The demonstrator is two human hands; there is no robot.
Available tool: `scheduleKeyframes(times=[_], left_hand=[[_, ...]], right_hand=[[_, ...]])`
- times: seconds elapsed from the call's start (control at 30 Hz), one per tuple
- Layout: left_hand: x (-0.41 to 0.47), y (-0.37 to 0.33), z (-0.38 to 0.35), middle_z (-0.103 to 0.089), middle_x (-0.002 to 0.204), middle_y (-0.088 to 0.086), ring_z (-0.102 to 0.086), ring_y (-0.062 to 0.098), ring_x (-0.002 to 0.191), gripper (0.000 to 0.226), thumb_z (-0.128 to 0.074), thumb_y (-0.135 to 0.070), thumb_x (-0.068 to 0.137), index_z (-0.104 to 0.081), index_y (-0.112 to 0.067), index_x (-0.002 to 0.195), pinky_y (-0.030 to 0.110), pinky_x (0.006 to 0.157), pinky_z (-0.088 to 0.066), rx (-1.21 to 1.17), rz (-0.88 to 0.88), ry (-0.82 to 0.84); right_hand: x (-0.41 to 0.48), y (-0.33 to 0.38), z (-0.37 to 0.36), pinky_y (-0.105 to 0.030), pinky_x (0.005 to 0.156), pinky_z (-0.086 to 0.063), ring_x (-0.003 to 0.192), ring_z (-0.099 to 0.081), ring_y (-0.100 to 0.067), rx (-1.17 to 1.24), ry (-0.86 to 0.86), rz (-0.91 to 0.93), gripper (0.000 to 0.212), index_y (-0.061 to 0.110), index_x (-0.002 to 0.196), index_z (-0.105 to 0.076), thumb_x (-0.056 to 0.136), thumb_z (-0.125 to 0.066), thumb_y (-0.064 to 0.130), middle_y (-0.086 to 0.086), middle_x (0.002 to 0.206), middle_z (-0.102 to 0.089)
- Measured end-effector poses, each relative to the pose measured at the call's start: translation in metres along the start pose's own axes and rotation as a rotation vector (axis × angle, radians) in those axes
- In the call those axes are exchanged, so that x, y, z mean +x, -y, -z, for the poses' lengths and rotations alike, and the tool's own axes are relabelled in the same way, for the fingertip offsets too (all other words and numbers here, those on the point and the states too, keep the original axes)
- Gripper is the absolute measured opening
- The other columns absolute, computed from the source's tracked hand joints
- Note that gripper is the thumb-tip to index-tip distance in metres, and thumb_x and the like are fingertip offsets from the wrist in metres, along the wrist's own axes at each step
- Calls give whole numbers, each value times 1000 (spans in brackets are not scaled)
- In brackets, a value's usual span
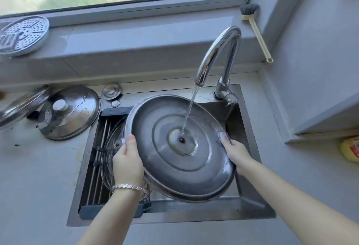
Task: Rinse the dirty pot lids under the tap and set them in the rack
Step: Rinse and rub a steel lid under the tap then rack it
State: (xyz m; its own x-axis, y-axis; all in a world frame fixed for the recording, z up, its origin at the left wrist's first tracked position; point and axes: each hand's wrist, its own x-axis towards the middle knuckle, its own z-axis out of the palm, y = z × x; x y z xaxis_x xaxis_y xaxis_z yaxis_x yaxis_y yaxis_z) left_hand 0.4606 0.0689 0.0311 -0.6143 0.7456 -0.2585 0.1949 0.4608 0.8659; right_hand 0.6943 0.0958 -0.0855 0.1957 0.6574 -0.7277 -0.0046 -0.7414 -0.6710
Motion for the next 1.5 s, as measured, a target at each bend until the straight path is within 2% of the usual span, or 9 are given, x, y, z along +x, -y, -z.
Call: scheduleKeyframes(times=[0.1, 0.3, 0.43, 0.67, 0.9, 1.07, 1.23, 1.43, 1.5], left_hand=[[9, 11, -7, -33, 55, 9, -33, 19, 53, 43, -46, -28, 93, -33, -12, 55, 28, 52, -25, 109, 86, 192], [20, 43, -41, -52, 68, 14, -54, 26, 61, 17, -41, -13, 92, -51, -1, 85, 30, 53, -47, 62, 534, 470], [13, 68, -55, -65, 70, 12, -61, 27, 70, 22, -49, -21, 91, -55, 0, 86, 36, 59, -55, -3, 790, 523], [-5, 110, -56, -69, 70, 13, -63, 30, 76, 20, -53, -26, 87, -59, -6, 87, 41, 63, -50, -245, 1035, 599], [-2, 119, -57, -64, 96, 17, -62, 34, 87, 19, -50, -19, 93, -52, -8, 108, 53, 78, -51, -428, 904, 413], [-11, 110, -55, -53, 76, 14, -53, 23, 63, 14, -46, -2, 91, -44, -7, 79, 31, 50, -51, -295, 593, 319], [-11, 70, -45, -50, 66, 11, -47, 20, 64, 17, -53, -2, 84, -47, -8, 69, 31, 57, -39, -50, 195, 280], [-11, 28, -46, -48, 64, 8, -43, 17, 58, 23, -57, -13, 82, -39, -10, 68, 28, 57, -36, 119, -67, 344], [-13, 17, -52, -50, 64, -1, -50, 16, 56, 23, -58, -16, 80, -38, -19, 68, 27, 53, -44, 184, -62, 347]], right_hand=[[-4, -12, 21, -24, 52, -44, 68, -61, -15, -114, -121, -9, 32, 11, 84, -63, 88, -57, 41, -2, 80, -66], [-9, -2, 64, -37, 77, -49, 88, -63, -29, -268, -288, 155, 26, 7, 95, -65, 87, -61, 31, -13, 91, -67], [-10, 24, 80, -32, 64, -38, 78, -58, -29, -422, -368, 332, 20, 12, 81, -60, 85, -61, 31, -11, 81, -64], [-5, 5, 78, -31, 70, -41, 84, -59, -26, -476, -363, 514, 19, 11, 95, -63, 86, -62, 28, -7, 88, -66], [15, -27, 57, -27, 73, -38, 89, -59, -24, -273, -298, 427, 15, 10, 96, -60, 88, -61, 23, -4, 90, -63], [31, -40, 50, -31, 82, -38, 110, -55, -34, -447, -281, 249, 45, 6, 124, -51, 89, -58, 34, -14, 118, -61], [30, -46, 38, -37, 88, -40, 112, -52, -36, -698, -232, 206, 51, 6, 130, -42, 93, -45, 41, -20, 126, -52], [-2, -21, 17, -34, 103, -29, 130, -34, -27, -729, -55, 296, 50, 11, 135, -43, 96, -39, 41, -16, 141, -37], [-28, -1, 9, -25, 97, -32, 122, -42, -11, -576, 228, 335, 53, 20, 138, -39, 93, -44, 46, -5, 139, -43]])
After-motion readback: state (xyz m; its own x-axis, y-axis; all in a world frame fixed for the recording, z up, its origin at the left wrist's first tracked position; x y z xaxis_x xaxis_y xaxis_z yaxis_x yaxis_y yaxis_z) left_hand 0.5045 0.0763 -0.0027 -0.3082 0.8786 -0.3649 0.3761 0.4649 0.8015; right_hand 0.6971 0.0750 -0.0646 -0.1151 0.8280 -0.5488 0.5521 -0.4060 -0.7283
